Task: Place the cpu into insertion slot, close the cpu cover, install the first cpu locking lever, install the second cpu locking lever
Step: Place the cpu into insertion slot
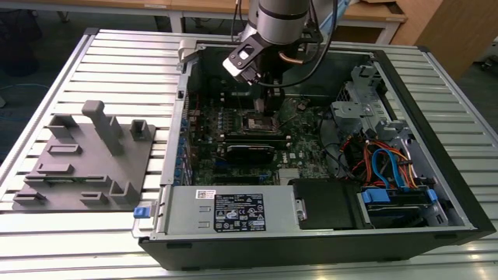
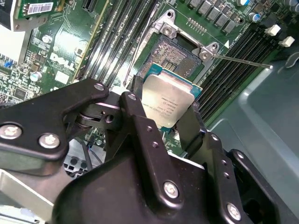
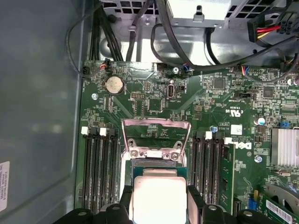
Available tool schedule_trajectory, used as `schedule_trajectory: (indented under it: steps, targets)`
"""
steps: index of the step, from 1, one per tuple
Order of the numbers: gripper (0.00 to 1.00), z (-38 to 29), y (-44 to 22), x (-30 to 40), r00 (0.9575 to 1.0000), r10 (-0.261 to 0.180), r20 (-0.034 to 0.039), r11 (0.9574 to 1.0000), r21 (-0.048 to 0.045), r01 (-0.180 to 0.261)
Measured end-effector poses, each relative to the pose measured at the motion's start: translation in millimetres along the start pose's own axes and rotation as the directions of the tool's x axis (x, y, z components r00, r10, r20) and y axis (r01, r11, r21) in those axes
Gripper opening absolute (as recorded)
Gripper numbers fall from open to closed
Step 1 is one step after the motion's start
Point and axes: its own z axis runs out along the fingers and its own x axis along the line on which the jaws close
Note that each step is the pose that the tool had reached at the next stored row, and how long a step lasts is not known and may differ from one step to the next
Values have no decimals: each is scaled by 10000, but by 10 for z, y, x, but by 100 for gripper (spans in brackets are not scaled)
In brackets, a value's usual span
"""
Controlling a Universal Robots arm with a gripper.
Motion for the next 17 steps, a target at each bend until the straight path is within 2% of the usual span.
schedule_trajectory:
  steps: [4,17]
  targets:
    - [54,27,-12,0,10000,0,0,10000,0,0]
    - [54,37,-12,1,10000,0,-1,10000,-2,0]
